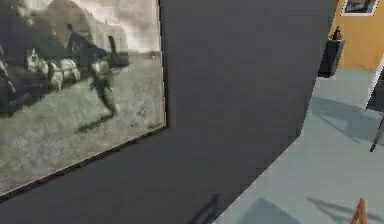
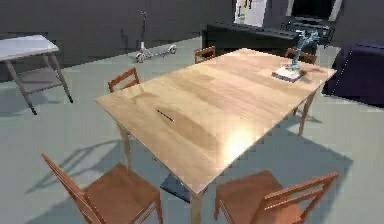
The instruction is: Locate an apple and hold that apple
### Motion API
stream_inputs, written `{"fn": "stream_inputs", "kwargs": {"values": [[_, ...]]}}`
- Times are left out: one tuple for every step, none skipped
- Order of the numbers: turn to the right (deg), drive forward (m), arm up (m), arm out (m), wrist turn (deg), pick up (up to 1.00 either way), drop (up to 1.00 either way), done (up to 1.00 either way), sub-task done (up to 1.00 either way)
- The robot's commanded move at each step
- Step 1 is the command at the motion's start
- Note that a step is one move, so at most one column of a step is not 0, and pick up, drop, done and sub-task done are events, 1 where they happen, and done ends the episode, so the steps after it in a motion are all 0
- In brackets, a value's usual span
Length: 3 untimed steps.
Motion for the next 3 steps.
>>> {"fn": "stream_inputs", "kwargs": {"values": [[27.0,0.00,0.00,0.00,0.0,0.00,0.00,0.00,0.00],[0.0,0.70,0.00,0.00,0.0,0.00,0.00,0.00,0.00],[12.0,0.00,0.00,0.00,0.0,0.00,0.00,0.00,0.00]]}}
